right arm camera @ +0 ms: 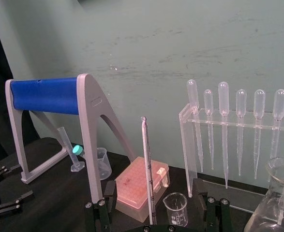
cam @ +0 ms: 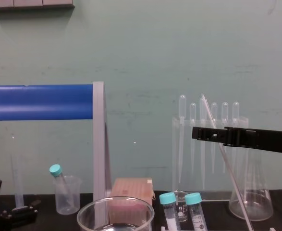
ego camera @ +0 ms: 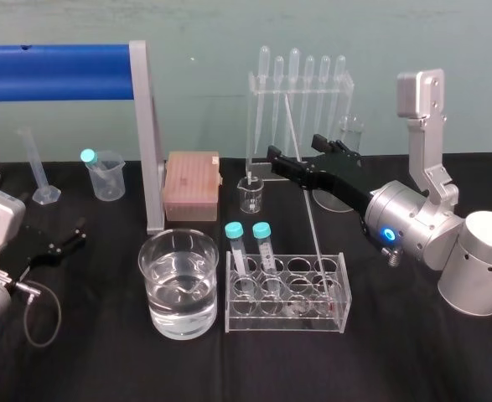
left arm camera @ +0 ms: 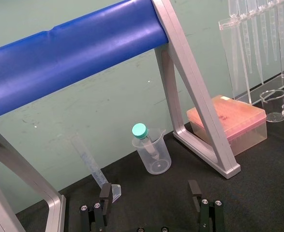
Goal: Hold the thermometer with one hand and immerse one end into the beaker, then reinsert it into the test tube rack.
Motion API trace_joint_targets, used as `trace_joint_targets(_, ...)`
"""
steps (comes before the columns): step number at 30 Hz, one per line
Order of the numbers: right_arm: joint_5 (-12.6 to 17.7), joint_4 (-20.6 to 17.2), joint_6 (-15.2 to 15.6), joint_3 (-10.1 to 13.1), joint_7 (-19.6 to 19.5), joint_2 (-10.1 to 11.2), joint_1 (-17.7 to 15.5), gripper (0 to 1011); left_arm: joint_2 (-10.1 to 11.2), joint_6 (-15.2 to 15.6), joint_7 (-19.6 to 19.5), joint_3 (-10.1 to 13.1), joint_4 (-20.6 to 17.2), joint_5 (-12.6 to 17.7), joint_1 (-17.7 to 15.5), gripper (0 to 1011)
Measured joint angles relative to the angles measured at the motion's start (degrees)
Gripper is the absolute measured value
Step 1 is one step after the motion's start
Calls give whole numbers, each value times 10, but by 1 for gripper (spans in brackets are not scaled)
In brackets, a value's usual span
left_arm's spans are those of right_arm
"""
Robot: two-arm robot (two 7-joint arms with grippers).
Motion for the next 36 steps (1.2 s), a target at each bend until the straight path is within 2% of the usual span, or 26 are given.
trace_joint_targets(10,0,0,0,0,0,0,0,1003,0,0,0,0,0,0,0,1008)
trace_joint_targets(13,0,0,0,0,0,0,1,966,0,0,0,0,0,0,0,1008)
trace_joint_targets(25,0,1,-1,0,0,0,1,651,0,0,0,0,0,0,0,1008)
trace_joint_targets(26,0,1,-1,0,0,0,1,583,0,0,0,0,0,0,0,1008)
trace_joint_targets(28,0,1,-1,0,0,0,1,541,0,0,0,0,0,0,0,1008)
trace_joint_targets(29,0,1,-1,0,0,0,1,481,0,0,0,0,0,0,0,1008)
trace_joint_targets(31,0,1,-1,0,0,0,1,447,0,0,0,0,0,0,0,1008)
trace_joint_targets(33,0,1,-1,0,0,0,1,361,0,0,0,0,0,0,0,1008)
trace_joint_targets(35,0,1,-1,0,0,0,1,316,0,0,0,0,0,0,0,1008)
trace_joint_targets(36,0,1,-1,0,0,0,1,256,0,0,0,0,0,0,0,1008)
